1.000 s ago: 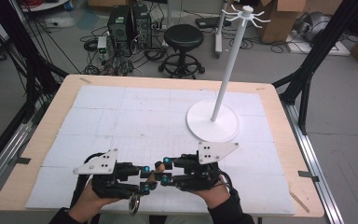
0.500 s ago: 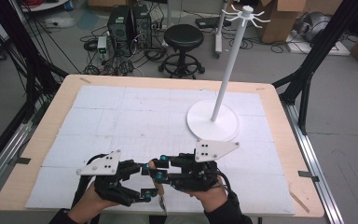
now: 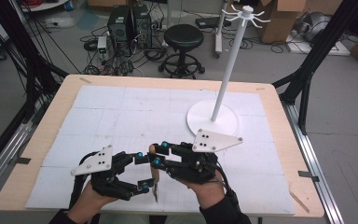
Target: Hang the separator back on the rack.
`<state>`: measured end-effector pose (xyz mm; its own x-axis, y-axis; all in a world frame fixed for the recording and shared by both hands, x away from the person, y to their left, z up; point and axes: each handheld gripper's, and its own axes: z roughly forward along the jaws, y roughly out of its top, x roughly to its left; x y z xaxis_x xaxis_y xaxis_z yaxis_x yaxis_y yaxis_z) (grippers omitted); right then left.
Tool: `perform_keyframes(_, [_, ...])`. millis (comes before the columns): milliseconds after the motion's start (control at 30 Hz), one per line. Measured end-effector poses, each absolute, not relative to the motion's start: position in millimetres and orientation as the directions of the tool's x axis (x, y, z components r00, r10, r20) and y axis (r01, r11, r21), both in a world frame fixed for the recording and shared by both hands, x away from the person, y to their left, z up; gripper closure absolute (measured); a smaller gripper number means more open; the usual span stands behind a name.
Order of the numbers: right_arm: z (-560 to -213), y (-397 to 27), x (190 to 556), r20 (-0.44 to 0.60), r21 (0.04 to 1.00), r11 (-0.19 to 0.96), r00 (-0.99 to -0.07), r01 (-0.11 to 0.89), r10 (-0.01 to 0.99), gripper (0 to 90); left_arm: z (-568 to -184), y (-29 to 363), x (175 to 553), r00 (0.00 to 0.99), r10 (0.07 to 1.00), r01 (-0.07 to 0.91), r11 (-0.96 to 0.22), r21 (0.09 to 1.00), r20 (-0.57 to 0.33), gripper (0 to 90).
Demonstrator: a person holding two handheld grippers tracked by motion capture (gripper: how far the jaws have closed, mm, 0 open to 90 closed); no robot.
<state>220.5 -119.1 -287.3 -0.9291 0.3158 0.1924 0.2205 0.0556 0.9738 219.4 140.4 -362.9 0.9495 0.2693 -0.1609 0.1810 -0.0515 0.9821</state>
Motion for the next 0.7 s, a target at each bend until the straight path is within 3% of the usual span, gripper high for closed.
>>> perform_keyframes(200, [-283, -115, 217, 0.165, 0.976, 0.065, -0.902, 0.207, 0.399, 71.3, -362, 139, 218, 0.944, 0.285, 0.192, -0.059, 0.98, -0.168, 33.6])
perform_keyframes(600, [-290, -108, 211, 0.197, 0.971, 0.041, -0.886, 0.236, 0.42, 71.3, -363, 131, 215, 0.942, 0.29, 0.215, -0.123, 0.969, -0.172, 58.2])
perform_keyframes(633, [-290, -108, 210, 0.201, 0.97, 0.042, -0.886, 0.24, 0.418, 71.3, -363, 131, 215, 0.943, 0.289, 0.212, -0.13, 0.969, -0.168, 67.0])
perform_keyframes(700, [-291, -108, 210, 0.208, 0.968, 0.04, -0.885, 0.246, 0.417, 71.3, -363, 131, 214, 0.94, 0.294, 0.22, -0.128, 0.967, -0.175, 68.0])
